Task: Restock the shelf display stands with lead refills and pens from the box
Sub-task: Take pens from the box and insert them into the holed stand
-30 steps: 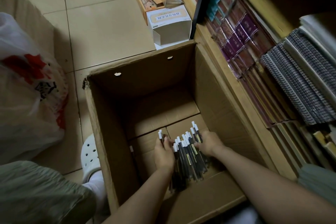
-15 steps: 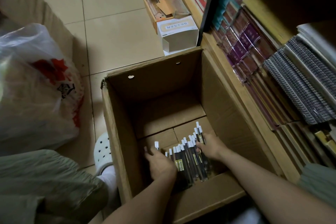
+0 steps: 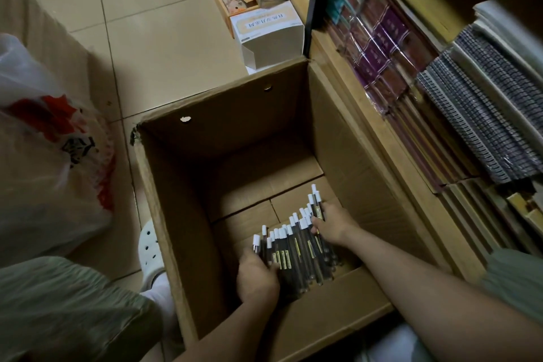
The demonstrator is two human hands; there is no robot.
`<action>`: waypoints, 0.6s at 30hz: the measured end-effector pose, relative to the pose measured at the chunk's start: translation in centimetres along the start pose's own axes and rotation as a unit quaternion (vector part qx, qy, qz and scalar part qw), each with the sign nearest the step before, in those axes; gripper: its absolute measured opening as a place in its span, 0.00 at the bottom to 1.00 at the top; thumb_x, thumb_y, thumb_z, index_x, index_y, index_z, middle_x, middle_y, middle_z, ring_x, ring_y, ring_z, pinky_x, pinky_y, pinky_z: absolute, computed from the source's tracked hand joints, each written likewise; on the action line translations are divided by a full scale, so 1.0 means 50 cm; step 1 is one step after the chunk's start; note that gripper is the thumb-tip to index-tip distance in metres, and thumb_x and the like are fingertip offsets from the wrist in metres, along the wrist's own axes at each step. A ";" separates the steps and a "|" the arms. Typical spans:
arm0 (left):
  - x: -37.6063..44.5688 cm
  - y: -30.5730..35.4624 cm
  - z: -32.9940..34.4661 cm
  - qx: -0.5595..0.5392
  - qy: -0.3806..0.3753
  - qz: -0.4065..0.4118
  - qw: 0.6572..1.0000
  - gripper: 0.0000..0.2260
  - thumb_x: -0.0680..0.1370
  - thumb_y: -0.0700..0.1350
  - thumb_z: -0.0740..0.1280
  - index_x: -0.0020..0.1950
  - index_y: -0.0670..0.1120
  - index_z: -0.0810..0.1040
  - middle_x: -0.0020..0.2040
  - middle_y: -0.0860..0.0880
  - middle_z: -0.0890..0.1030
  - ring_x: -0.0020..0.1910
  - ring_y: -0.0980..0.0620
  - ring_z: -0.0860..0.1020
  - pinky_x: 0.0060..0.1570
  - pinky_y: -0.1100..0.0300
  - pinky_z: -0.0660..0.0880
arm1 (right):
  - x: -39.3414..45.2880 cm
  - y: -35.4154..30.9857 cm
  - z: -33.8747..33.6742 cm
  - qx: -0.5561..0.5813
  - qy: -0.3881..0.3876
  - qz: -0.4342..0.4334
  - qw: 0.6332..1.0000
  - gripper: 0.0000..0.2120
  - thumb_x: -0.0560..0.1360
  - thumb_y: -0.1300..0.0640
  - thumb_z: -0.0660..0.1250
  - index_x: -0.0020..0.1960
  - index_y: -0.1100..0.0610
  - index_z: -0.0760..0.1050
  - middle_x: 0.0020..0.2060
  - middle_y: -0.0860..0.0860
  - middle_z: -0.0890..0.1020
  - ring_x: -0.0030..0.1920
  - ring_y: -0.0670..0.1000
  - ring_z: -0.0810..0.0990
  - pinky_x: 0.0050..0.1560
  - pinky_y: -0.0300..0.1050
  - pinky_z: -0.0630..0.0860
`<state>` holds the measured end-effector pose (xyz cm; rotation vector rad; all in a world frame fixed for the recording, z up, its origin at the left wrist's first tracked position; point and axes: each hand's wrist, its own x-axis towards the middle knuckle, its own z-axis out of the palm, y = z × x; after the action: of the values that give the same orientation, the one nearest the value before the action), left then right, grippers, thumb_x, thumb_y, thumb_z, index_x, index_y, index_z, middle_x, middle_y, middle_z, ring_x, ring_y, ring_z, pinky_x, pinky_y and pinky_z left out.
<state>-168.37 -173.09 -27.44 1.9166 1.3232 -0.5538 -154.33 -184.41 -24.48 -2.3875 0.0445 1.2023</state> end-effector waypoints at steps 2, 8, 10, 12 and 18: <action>0.001 0.010 0.010 0.006 -0.015 0.002 1.000 0.12 0.77 0.47 0.69 0.58 0.45 0.74 0.55 0.46 0.79 0.53 0.49 0.78 0.51 0.57 0.77 | 0.001 0.001 -0.002 0.006 0.003 0.009 1.000 0.10 0.81 0.57 0.63 0.61 0.56 0.74 0.54 0.53 0.81 0.54 0.52 0.79 0.43 0.41 0.69; 0.020 0.051 0.002 -0.074 -0.032 0.043 0.996 0.10 0.82 0.47 0.60 0.59 0.45 0.76 0.51 0.46 0.79 0.49 0.50 0.79 0.50 0.54 0.78 | -0.008 0.001 -0.025 0.043 0.003 0.030 0.999 0.12 0.82 0.56 0.61 0.61 0.59 0.76 0.52 0.51 0.84 0.55 0.50 0.78 0.53 0.43 0.68; 0.027 0.079 -0.025 -0.120 -0.057 0.060 0.989 0.09 0.83 0.46 0.59 0.58 0.46 0.75 0.46 0.48 0.79 0.45 0.51 0.79 0.46 0.55 0.78 | -0.022 -0.014 -0.036 0.076 0.006 0.028 0.997 0.12 0.83 0.57 0.59 0.61 0.61 0.75 0.52 0.53 0.84 0.56 0.51 0.79 0.53 0.43 0.69; 0.027 0.120 -0.069 -0.174 -0.104 0.075 0.976 0.08 0.83 0.46 0.57 0.58 0.47 0.74 0.42 0.49 0.79 0.40 0.53 0.77 0.41 0.58 0.75 | -0.047 -0.037 -0.054 0.118 0.011 0.028 0.993 0.11 0.83 0.59 0.58 0.62 0.62 0.73 0.53 0.56 0.84 0.56 0.54 0.80 0.53 0.46 0.73; -0.016 0.282 -0.274 -0.186 -0.355 0.173 0.900 0.07 0.84 0.44 0.57 0.53 0.44 0.72 0.39 0.47 0.79 0.39 0.50 0.81 0.39 0.55 0.79 | -0.197 -0.155 -0.157 0.153 -0.002 -0.061 0.986 0.07 0.82 0.55 0.59 0.58 0.55 0.71 0.53 0.56 0.82 0.53 0.54 0.82 0.54 0.55 0.80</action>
<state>-156.37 -165.93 -13.54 1.3766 0.5467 -0.6697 -152.68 -182.50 -9.92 -2.0901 0.0742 1.0590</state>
